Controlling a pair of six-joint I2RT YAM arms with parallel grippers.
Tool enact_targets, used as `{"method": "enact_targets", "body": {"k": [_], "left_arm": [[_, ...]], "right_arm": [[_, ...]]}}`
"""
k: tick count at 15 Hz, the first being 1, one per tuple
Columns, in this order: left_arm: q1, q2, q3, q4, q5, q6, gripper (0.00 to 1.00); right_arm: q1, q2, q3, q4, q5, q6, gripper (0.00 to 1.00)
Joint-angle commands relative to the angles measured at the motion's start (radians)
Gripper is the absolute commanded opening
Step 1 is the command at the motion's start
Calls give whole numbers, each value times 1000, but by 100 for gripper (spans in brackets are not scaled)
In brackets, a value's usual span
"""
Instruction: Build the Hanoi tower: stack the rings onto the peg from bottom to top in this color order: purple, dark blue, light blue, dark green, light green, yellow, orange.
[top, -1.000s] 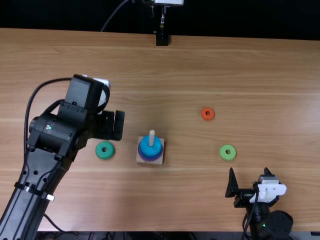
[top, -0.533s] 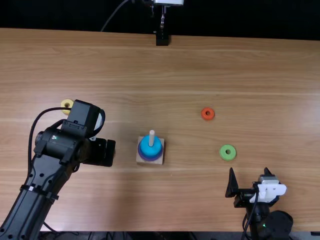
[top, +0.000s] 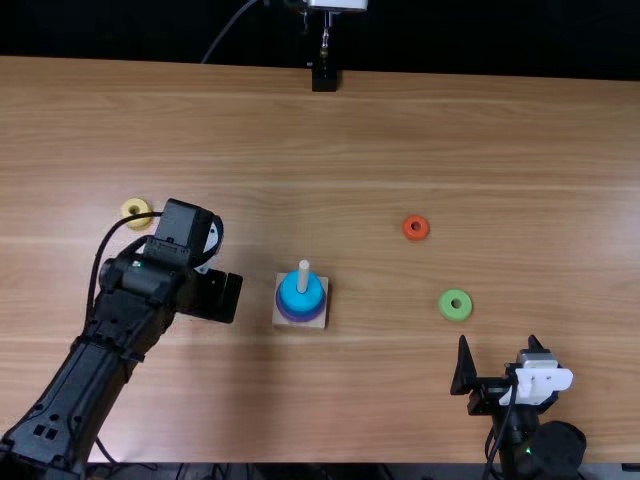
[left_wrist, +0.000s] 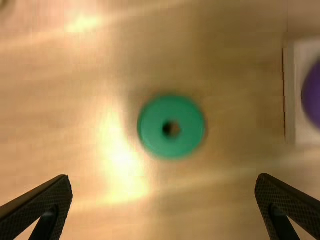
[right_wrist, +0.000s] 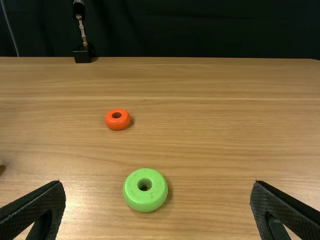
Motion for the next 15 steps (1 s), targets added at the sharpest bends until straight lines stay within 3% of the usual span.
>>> {"method": "enact_targets", "body": {"k": [1,3,5,15], "left_arm": [[3,-2,-60,59,8,7,100],[4,-3,-118,103,10,7,100],[4,-3,-150,130,34,5,100],[-1,170,-67,130,32,14,100]], "right_arm": [[-15,-25,-68,-42,-5,-2,100],[-15,-25,-68,-42,-5,-2,100],[-15,-25,-68,-42,-5,-1,100],[-15,-25,-68,-42,-5,-1,100]]}}
